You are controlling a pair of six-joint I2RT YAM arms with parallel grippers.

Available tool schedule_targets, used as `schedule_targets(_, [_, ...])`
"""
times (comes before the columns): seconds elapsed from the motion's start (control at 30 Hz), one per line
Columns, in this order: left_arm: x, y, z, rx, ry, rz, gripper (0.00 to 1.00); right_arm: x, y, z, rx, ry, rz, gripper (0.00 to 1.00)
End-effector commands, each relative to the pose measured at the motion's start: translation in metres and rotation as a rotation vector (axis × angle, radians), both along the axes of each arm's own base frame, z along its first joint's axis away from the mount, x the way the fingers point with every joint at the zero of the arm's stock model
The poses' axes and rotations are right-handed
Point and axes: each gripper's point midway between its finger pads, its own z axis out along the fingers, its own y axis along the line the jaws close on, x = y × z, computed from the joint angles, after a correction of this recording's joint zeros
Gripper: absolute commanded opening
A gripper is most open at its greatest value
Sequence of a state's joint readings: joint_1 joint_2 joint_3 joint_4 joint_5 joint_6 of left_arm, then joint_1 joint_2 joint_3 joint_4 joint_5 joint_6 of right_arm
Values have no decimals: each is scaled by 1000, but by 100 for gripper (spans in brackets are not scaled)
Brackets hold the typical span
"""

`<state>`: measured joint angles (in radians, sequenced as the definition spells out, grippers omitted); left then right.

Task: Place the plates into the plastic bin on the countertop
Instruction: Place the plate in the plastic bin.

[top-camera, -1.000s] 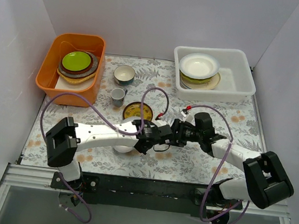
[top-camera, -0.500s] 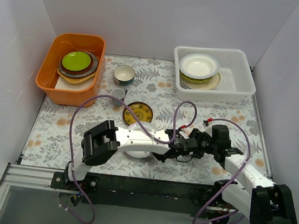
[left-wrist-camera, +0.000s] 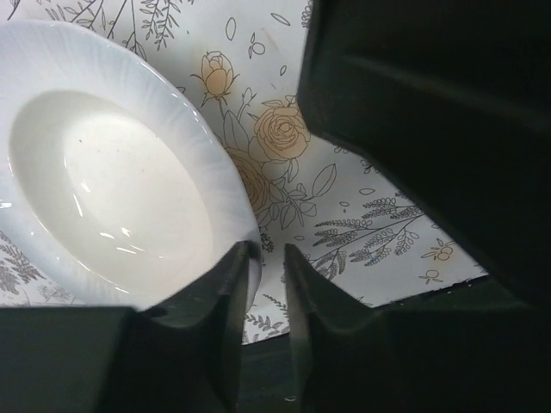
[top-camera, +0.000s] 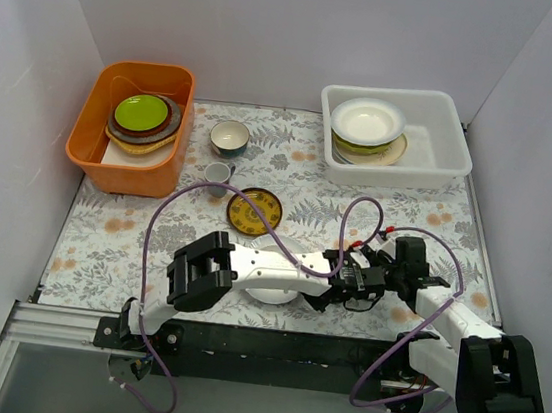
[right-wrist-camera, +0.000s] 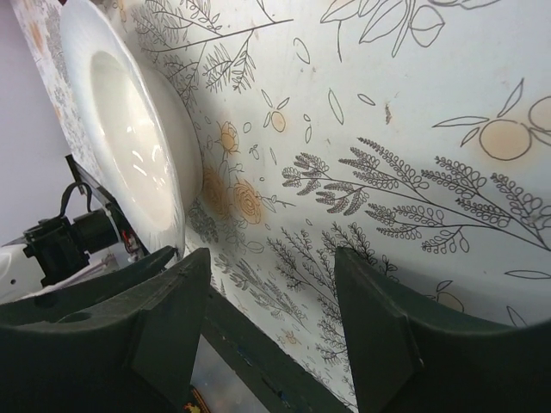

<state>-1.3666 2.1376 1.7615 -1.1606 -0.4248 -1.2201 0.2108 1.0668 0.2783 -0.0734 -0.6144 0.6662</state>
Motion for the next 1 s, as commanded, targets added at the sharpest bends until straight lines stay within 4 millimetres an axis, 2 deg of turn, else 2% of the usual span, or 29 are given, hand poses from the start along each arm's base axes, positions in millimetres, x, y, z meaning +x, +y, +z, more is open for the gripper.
schedule_targets(0.0, [-8, -23, 6, -98, 37, 21, 32, -1, 0, 3, 10, -23, 26, 68])
schedule_targets(0.07, [-7, -23, 9, -94, 30, 22, 45, -1, -1, 3, 12, -22, 23, 68])
schedule_targets(0.23, [-5, -23, 15, -85, 6, 42, 51, -1, -1, 3, 16, -25, 25, 68])
schedule_targets(0.4, [-2, -30, 33, -142, -19, 52, 63, -1, -2, 2, 20, -18, 23, 68])
schedule_targets(0.53, [-1, -31, 47, -165, -33, 56, 64, -3, -1, -1, 29, -18, 28, 68])
schedule_targets(0.77, [2, -16, 75, -197, -61, 99, 78, -4, 3, 5, 71, -38, 51, 68])
schedule_targets(0.83, [7, -8, 78, -208, -51, 127, 79, -1, 5, 9, 86, -73, 59, 68])
schedule_targets(0.9, [14, -1, 92, -252, -54, 154, 79, 1, 6, 14, 101, -97, 58, 68])
schedule_targets(0.93, [20, 9, 89, -243, -44, 180, 79, 1, 7, 16, 107, -102, 57, 68])
schedule_targets(0.97, [25, 13, 102, -292, -47, 194, 79, 2, 8, 19, 115, -115, 58, 68])
